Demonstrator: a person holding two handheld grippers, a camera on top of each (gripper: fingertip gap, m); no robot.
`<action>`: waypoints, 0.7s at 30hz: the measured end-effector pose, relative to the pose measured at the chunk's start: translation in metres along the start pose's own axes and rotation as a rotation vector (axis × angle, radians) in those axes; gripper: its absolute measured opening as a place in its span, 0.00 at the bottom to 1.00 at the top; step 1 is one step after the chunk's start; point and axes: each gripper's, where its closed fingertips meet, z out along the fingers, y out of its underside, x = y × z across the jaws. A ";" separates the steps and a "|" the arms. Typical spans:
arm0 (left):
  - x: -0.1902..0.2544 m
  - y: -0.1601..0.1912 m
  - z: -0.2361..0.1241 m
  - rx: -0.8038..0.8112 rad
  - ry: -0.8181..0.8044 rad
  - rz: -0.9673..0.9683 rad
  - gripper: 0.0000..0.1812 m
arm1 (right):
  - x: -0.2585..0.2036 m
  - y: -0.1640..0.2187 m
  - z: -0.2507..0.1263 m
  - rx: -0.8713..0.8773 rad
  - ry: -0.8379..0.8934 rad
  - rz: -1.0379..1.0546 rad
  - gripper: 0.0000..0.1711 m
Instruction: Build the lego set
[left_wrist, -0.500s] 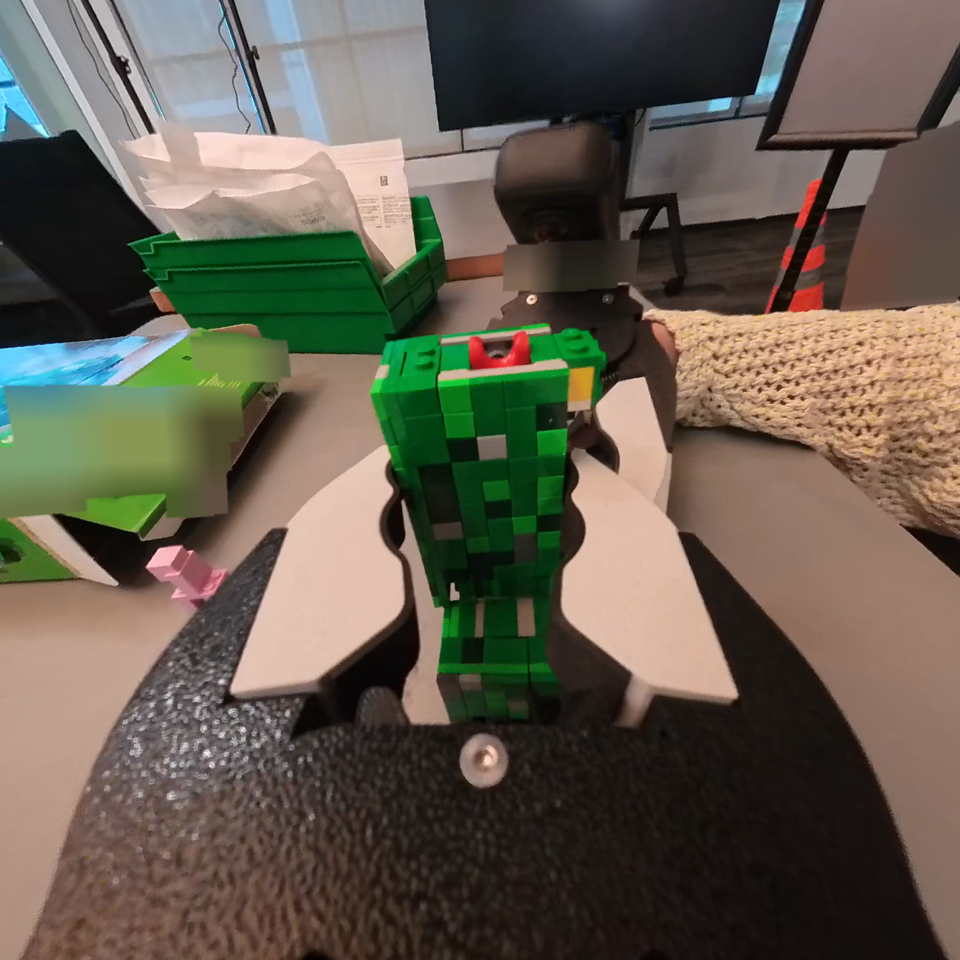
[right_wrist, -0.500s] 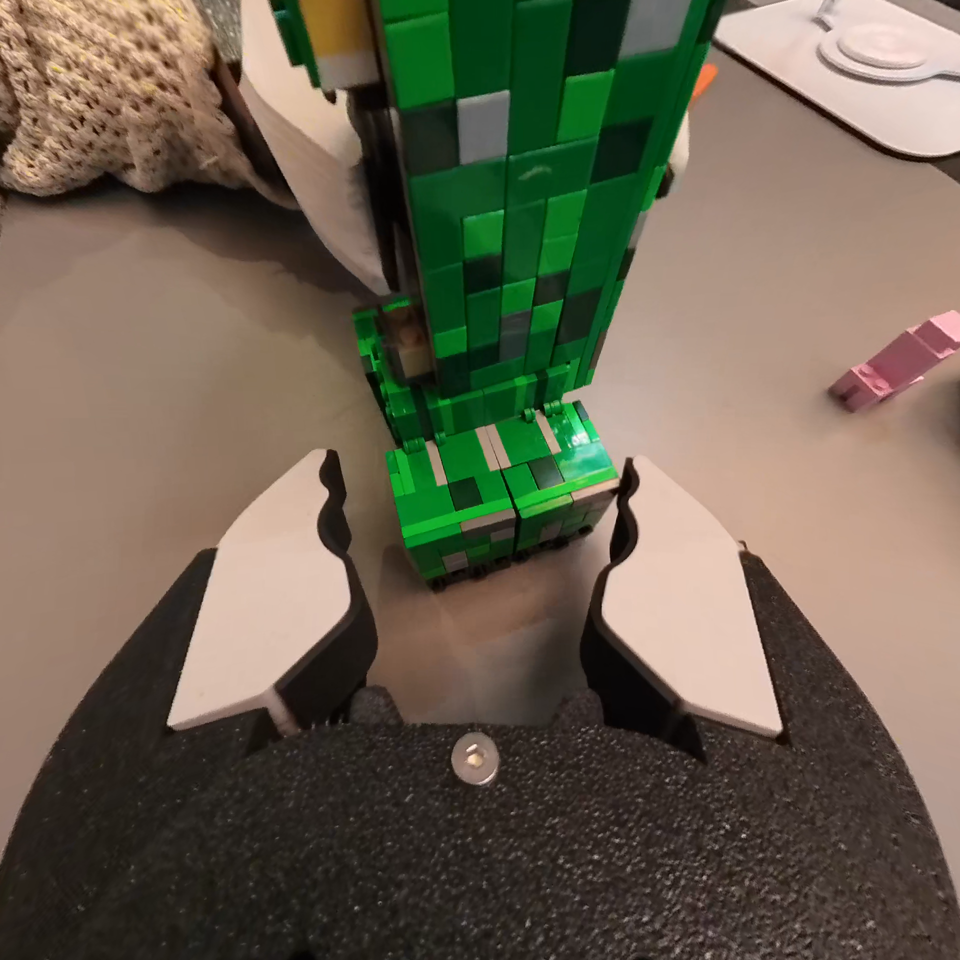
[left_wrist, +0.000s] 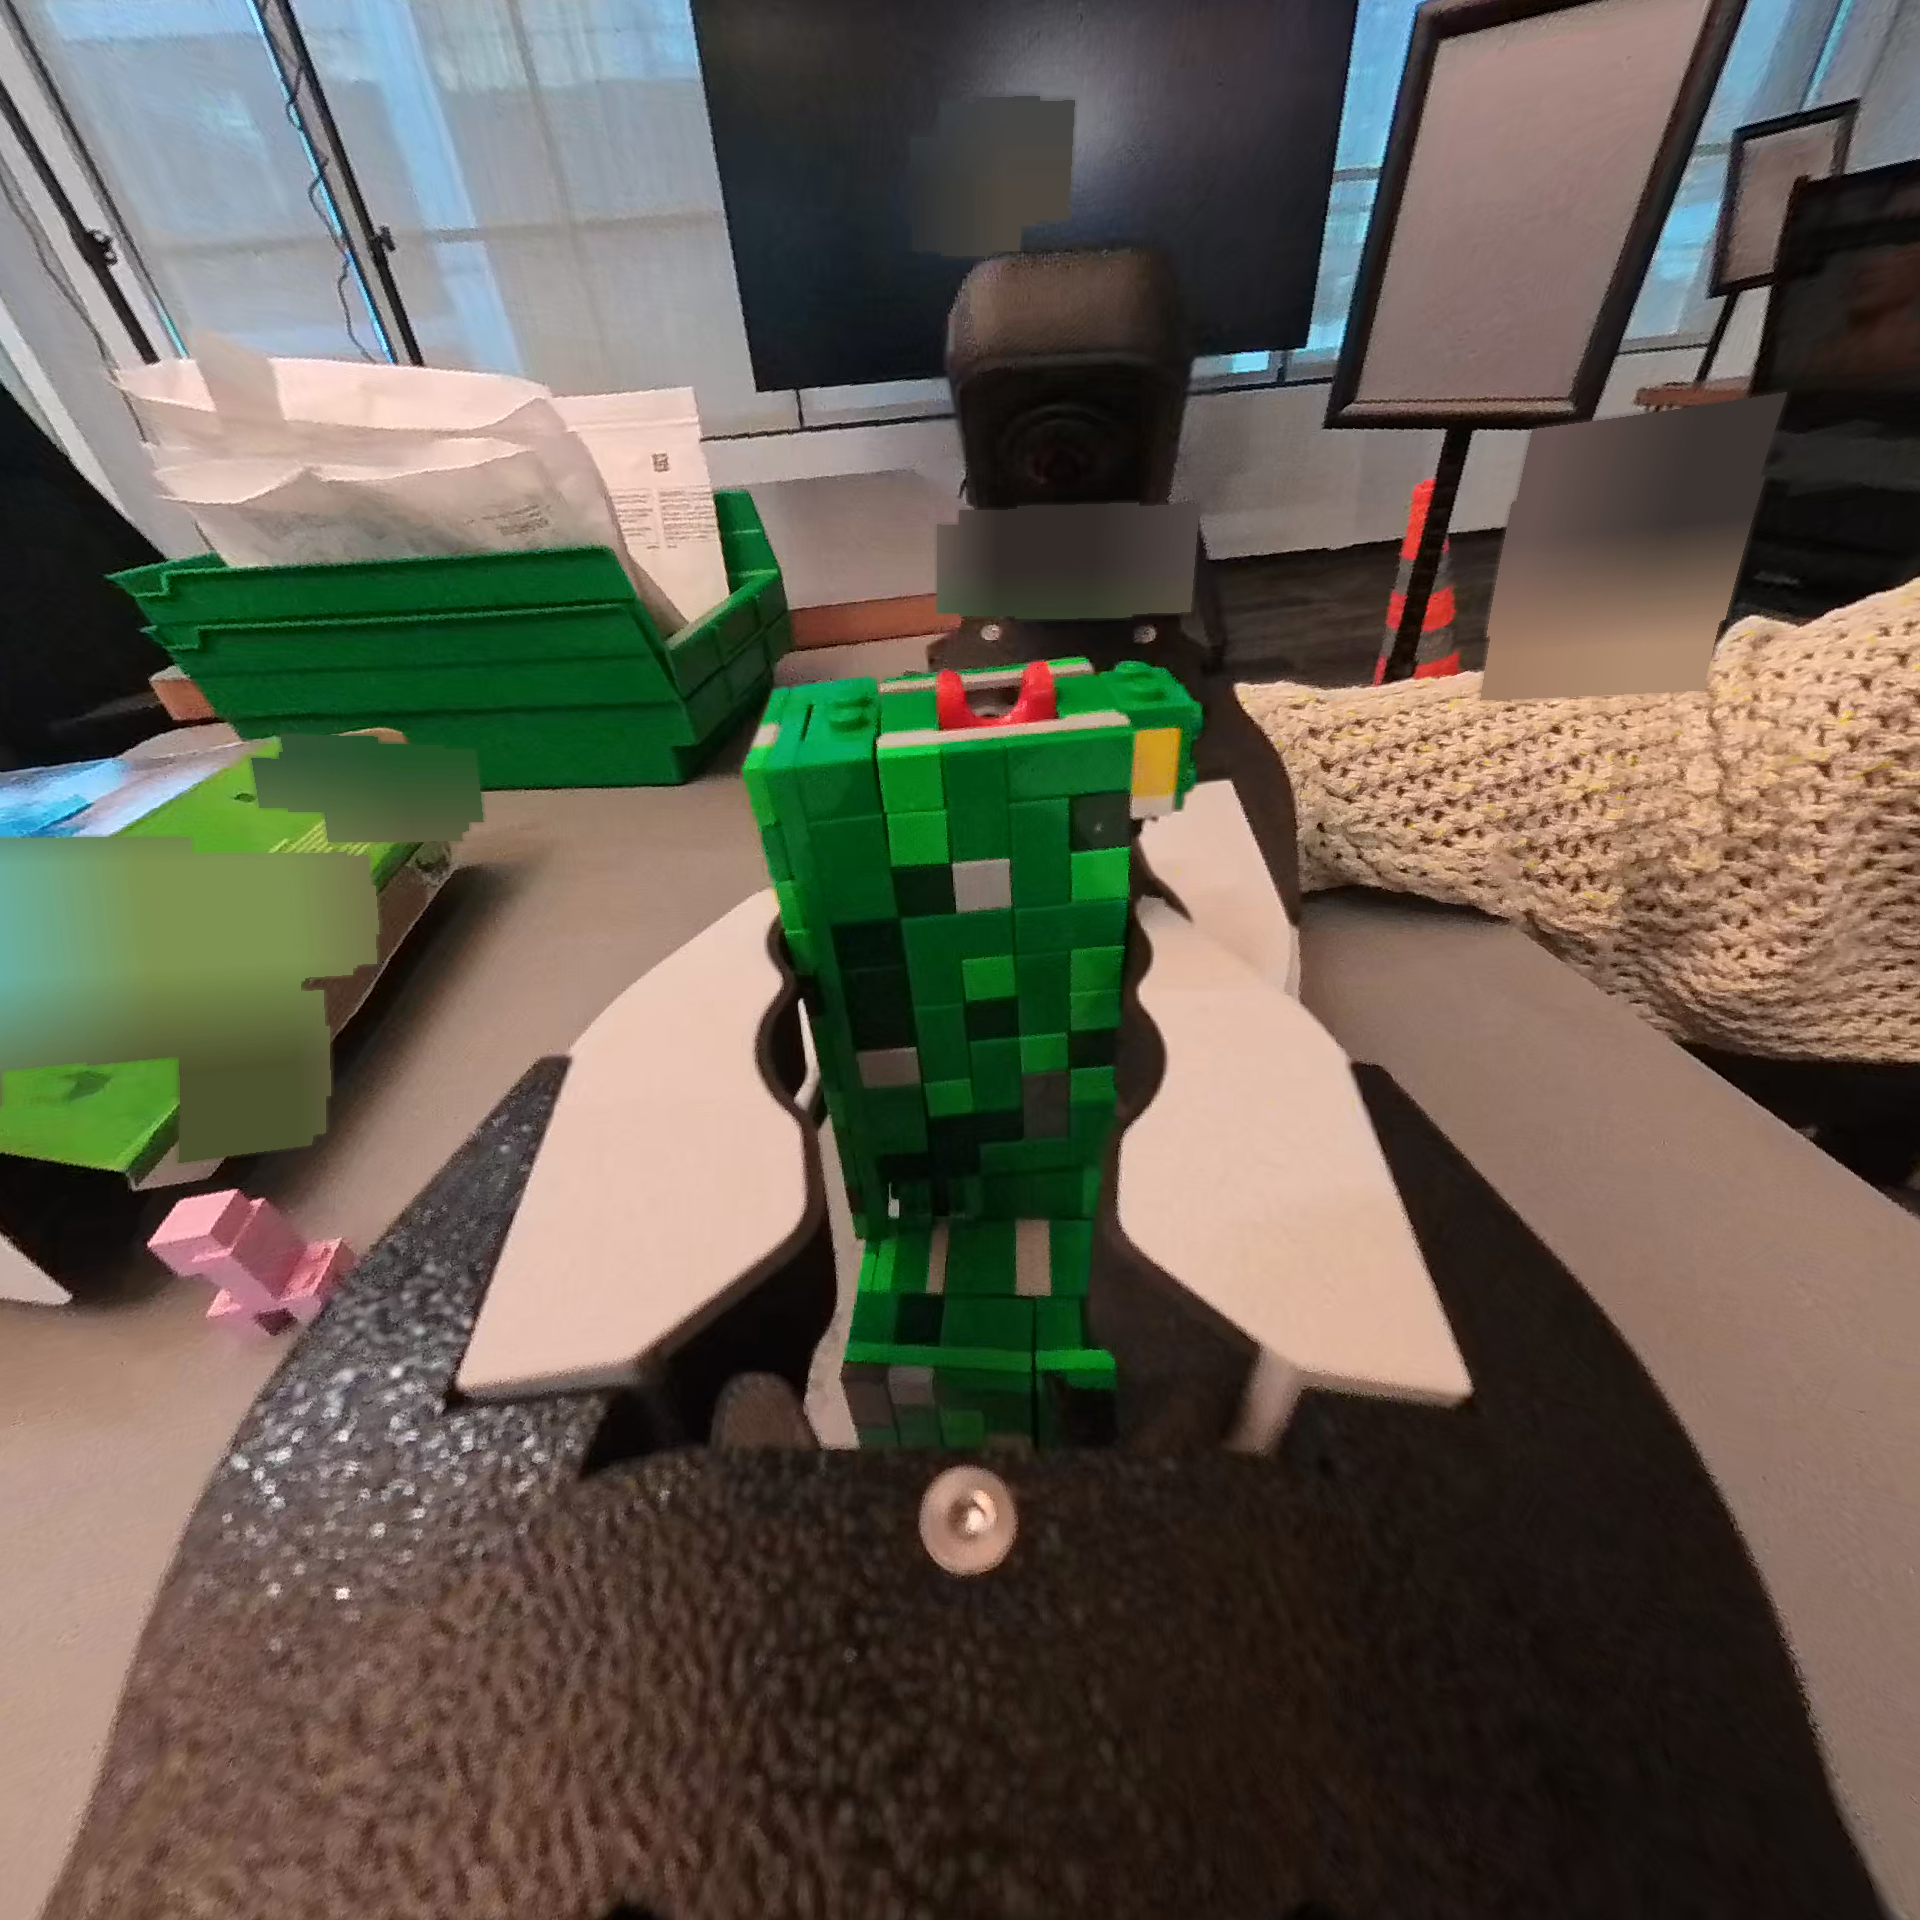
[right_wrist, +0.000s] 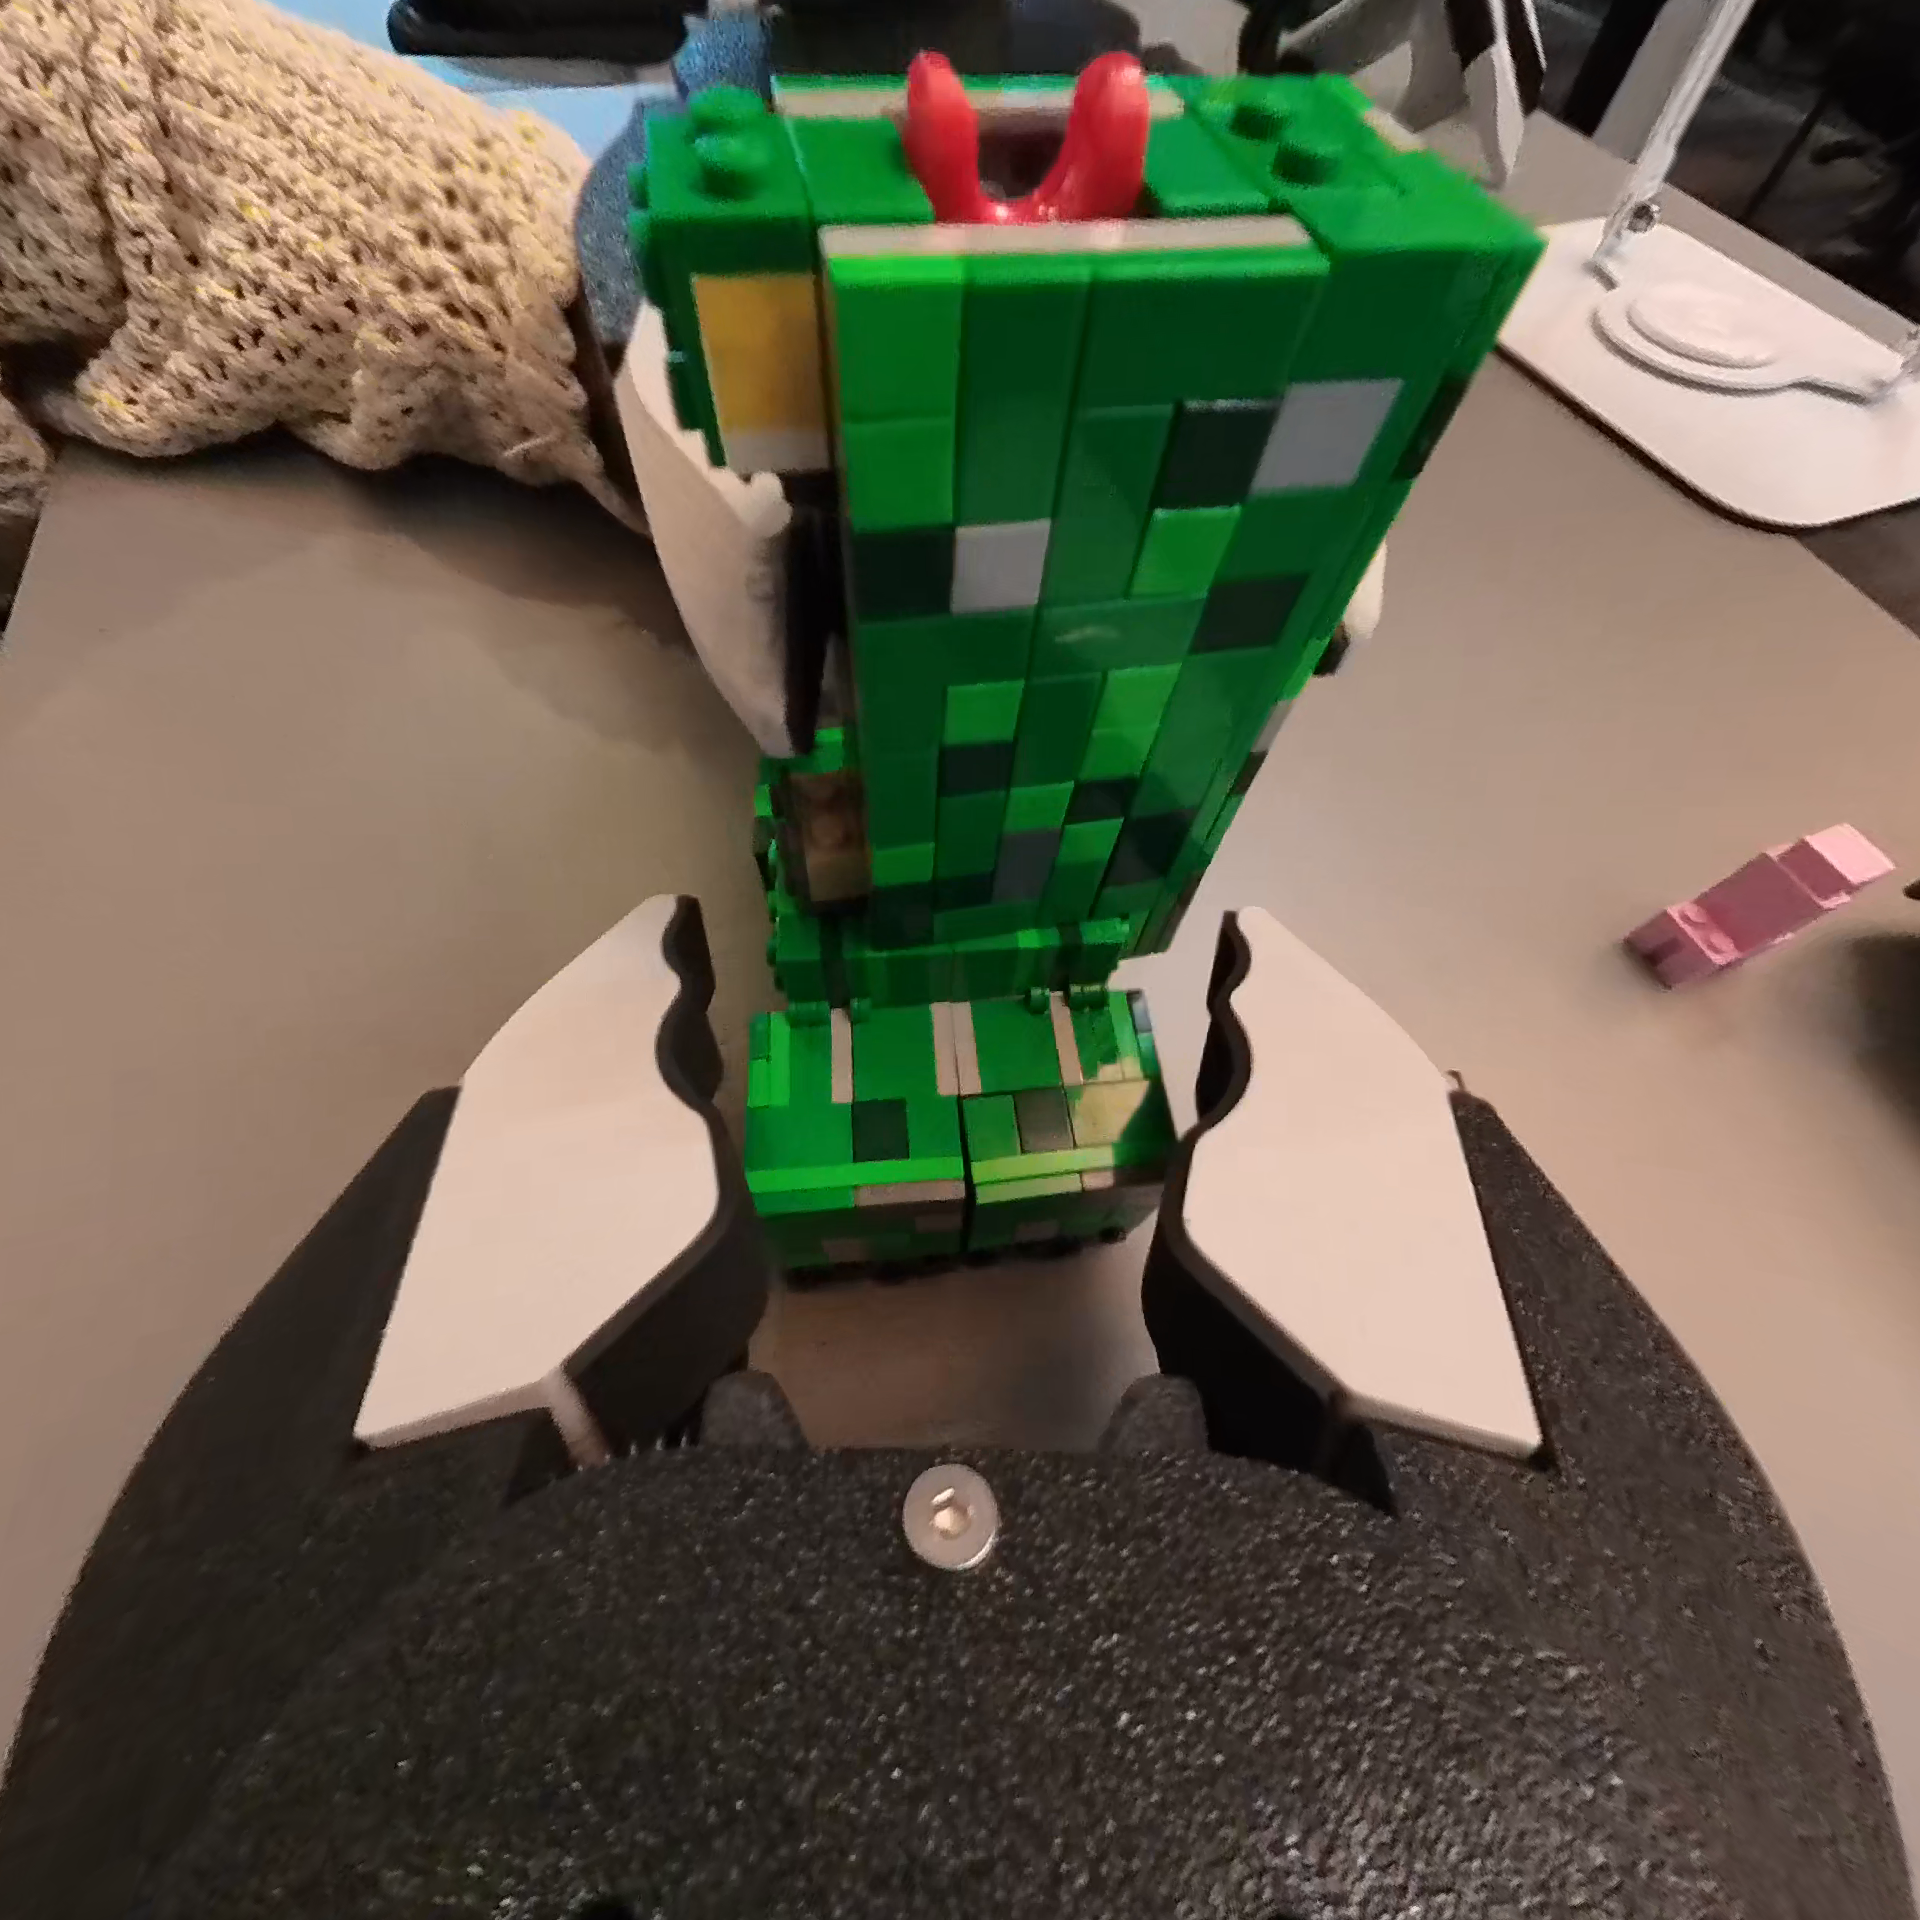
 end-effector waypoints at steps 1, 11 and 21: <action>0.001 0.000 0.000 0.008 0.011 0.002 0.31 | -0.001 0.000 0.001 -0.006 -0.004 -0.002 0.52; 0.004 -0.001 0.000 0.051 0.078 -0.024 0.31 | 0.000 0.001 0.004 -0.003 0.014 -0.004 0.46; 0.008 -0.002 -0.001 0.070 0.114 -0.020 0.31 | -0.005 -0.028 -0.018 0.187 -0.045 0.055 0.45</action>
